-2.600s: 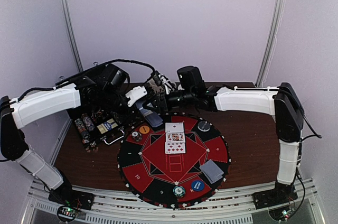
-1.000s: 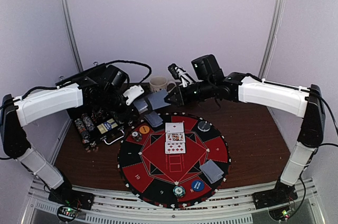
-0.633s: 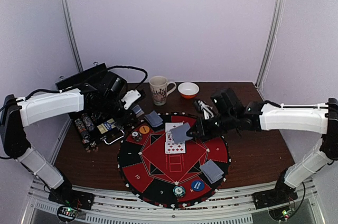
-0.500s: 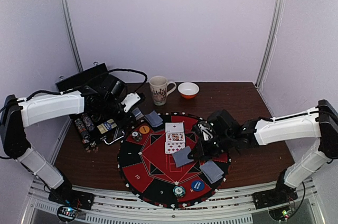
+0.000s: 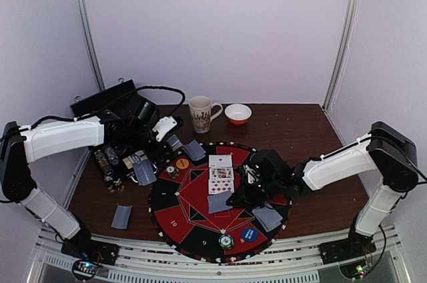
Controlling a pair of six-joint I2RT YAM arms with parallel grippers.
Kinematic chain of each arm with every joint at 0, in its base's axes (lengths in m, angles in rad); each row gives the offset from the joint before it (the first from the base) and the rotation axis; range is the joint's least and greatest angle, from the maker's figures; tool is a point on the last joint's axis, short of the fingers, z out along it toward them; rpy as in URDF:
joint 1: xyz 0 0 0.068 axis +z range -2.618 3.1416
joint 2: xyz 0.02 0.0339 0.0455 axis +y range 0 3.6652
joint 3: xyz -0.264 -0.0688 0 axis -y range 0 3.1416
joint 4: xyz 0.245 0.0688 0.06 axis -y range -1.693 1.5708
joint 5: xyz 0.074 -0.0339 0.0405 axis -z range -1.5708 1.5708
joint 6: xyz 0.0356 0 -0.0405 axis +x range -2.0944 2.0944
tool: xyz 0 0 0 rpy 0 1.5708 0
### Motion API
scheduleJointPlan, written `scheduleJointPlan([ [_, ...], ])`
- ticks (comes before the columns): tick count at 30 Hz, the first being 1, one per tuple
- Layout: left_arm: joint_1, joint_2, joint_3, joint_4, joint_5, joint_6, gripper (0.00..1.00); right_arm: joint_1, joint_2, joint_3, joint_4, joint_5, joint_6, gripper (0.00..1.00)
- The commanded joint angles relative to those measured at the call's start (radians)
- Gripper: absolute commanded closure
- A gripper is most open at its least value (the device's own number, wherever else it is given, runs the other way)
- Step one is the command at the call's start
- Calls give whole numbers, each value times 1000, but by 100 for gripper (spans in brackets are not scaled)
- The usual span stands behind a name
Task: Distribute texas hold em gaming equipment
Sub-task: Place the poker card in the community card area.
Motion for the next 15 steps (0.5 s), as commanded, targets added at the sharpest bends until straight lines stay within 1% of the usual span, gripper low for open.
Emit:
scheduleJointPlan([
  [1, 6, -25, -13, 54, 28, 10, 60, 3, 20, -29, 1, 28, 33, 100],
  [6, 6, -31, -20, 55, 30, 7, 60, 3, 64, -25, 23, 10, 46, 98],
  [8, 6, -33, -20, 54, 38, 8, 60, 1, 76, -16, 20, 18, 43, 95],
  [10, 7, -35, -20, 50, 44, 9, 60, 2, 80, -4, -3, 27, 32, 88],
  [11, 6, -36, -20, 48, 46, 10, 60, 1, 78, 5, -39, 36, 23, 82],
  [15, 6, -46, -20, 35, 48, 0, 60, 0, 20, 38, -180, 115, -52, 63],
])
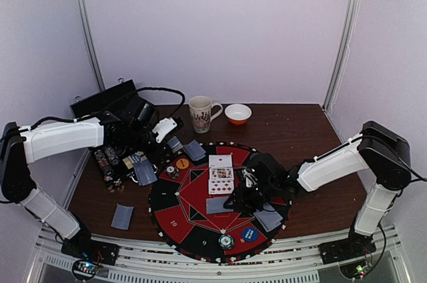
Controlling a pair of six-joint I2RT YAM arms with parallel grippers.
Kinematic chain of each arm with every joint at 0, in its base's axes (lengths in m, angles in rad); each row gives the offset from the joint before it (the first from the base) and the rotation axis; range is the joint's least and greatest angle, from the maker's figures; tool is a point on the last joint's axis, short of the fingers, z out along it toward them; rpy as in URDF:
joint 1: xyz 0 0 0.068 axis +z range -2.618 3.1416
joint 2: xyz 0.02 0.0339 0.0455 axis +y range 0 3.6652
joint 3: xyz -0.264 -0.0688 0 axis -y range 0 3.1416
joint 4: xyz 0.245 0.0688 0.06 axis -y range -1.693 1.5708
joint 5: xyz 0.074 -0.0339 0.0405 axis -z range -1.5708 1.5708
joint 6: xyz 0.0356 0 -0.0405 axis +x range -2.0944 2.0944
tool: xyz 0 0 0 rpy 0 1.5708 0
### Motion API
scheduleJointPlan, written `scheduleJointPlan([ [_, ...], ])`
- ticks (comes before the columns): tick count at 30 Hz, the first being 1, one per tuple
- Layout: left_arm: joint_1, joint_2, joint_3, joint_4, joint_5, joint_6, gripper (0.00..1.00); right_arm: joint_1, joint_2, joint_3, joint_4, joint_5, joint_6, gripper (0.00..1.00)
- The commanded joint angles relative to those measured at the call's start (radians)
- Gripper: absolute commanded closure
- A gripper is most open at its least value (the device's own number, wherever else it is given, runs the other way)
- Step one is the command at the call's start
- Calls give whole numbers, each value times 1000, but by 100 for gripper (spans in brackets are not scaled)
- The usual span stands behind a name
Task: Distribute texas hold em gaming equipment
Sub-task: Place the poker card in the community card area, then pass from the left arm to the right
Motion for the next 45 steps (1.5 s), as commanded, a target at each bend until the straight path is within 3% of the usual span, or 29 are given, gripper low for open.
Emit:
scheduleJointPlan([
  [1, 6, -42, -4, 23, 26, -5, 60, 0, -62, 38, -220, 121, -94, 59],
  [6, 5, -73, -16, 10, 55, -15, 60, -5, -150, 166, -406, 189, -277, 45],
  [8, 0, -93, -22, 5, 68, -8, 60, -19, -178, 220, -370, 141, -364, 36],
  [10, -19, -109, -27, 4, 80, 4, 60, -60, -172, 268, -232, -16, -401, 28],
  [15, -88, -136, -23, -8, 70, 52, 60, -160, -9, 447, 34, -210, -298, 26],
  [19, -97, -151, -14, -17, 58, 56, 60, -149, 168, 651, 19, -315, -319, 22],
  [24, -100, -156, -11, -23, 57, 57, 60, -112, 260, 740, 24, -412, -333, 22],
  [28, -100, -150, -7, -24, 54, 62, 60, -104, 288, 760, 27, -430, -330, 30],
  [35, -100, -151, 0, -29, 46, 91, 60, -103, 335, 770, -8, -425, -317, 57],
  [41, -102, -143, -7, -28, 17, 106, 60, -97, 352, 775, 15, -449, -297, 68],
  [45, -103, -144, -12, -27, 8, 108, 59, -95, 355, 779, 15, -458, -294, 97],
])
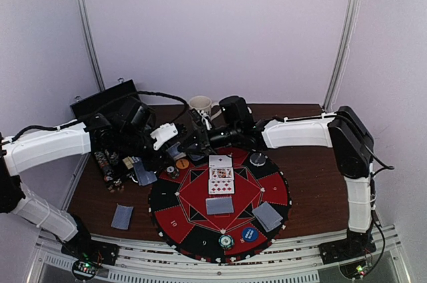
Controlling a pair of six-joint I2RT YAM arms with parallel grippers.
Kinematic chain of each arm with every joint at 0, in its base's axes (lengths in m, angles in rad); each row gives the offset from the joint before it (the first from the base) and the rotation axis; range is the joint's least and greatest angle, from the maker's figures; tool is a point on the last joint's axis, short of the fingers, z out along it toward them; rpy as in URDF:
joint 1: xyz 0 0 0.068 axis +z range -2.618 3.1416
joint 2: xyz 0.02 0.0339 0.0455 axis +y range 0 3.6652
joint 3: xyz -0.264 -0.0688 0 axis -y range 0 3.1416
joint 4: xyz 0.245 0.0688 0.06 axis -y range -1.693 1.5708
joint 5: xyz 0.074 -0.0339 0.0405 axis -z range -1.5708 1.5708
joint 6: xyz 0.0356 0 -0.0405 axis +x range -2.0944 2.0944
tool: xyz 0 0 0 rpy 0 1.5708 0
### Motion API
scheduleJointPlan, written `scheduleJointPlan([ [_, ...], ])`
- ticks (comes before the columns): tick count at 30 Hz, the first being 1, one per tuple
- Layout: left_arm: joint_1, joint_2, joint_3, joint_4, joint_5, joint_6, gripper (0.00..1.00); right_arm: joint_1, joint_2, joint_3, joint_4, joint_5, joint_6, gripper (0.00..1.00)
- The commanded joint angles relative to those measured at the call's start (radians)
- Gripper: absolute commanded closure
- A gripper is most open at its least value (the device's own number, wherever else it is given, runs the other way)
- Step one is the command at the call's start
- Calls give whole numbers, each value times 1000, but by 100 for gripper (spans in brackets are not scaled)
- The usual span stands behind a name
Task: Distribute texas hold em gaming equipment
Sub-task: Pass from the left arm to the right, then place the poker card in position 10.
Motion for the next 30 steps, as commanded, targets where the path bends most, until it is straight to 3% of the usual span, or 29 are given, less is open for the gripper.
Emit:
scheduleJointPlan([
  [1, -1, -11, 10, 57, -22, 14, 59, 6, 19, 11, 0, -27, 0, 100],
  [4, 0, -9, 7, 57, -32, -6, 46, 7, -6, -27, 6, -9, -17, 100],
  [10, 0, -16, -4, 42, -48, -127, 7, 4, -43, -96, -80, 51, -122, 100],
  [12, 0, -35, -8, 37, -41, -152, 2, 5, -50, -117, -83, 57, -138, 100],
  [17, 44, -107, -24, 45, -3, -235, 2, 34, -48, -140, -156, 104, -224, 100],
  [21, 199, -145, -54, 74, -16, -373, 2, 99, -14, -146, -89, 90, -187, 100],
  [23, 301, -145, -94, 91, -24, -446, 9, 134, 9, -139, -67, 106, -167, 100],
  [26, 417, -135, -166, 138, -21, -537, 28, 184, 50, -111, -62, 137, -154, 100],
  [30, 487, -132, -268, 255, -21, -633, 41, 241, 108, -50, -122, 187, -187, 100],
])
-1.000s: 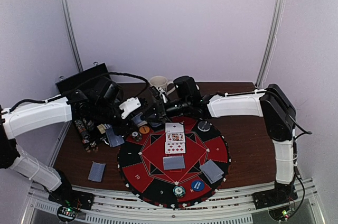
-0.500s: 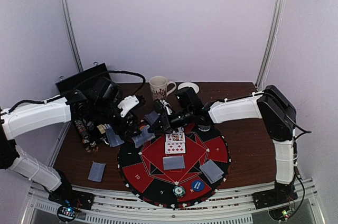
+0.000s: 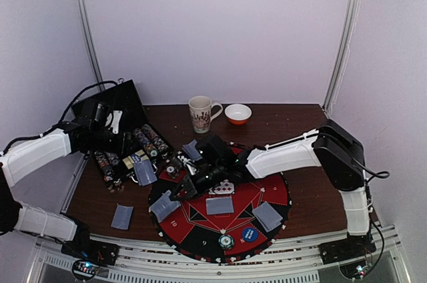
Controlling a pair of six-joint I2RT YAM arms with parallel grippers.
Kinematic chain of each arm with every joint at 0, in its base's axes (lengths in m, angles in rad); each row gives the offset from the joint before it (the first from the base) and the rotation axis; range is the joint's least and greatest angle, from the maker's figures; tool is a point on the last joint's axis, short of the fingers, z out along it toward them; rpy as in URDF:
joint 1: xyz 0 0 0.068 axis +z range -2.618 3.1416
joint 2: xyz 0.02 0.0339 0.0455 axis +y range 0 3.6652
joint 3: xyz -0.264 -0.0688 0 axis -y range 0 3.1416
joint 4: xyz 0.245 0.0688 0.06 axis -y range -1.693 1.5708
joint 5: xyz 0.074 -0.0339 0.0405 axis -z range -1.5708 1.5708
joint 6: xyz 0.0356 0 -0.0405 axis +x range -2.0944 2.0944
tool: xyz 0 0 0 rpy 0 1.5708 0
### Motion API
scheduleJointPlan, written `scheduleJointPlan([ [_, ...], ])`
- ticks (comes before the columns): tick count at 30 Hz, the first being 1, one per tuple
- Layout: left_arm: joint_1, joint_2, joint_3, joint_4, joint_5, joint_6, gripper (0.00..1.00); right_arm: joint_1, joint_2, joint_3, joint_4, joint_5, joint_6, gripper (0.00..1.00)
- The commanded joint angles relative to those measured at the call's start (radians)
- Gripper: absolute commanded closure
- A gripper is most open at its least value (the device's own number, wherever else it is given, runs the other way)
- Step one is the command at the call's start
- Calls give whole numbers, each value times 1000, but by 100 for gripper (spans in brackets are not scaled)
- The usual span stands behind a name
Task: Distribute texas hold em gaming equipment
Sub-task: Place the poker card in position 10.
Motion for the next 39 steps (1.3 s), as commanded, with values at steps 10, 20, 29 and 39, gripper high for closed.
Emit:
scheduleJointPlan([
  [10, 45, 69, -198, 307, 46, -173, 36, 67, 107, 99, -196, 169, -101, 83],
  [20, 45, 196, -178, 295, 99, -124, 34, 67, 38, 109, -310, 221, -164, 63],
  [29, 45, 220, -178, 292, 132, -108, 37, 67, 26, 122, -344, 227, -191, 63],
  [39, 44, 241, -175, 345, 175, -95, 67, 66, 21, 126, -371, 239, -212, 63],
])
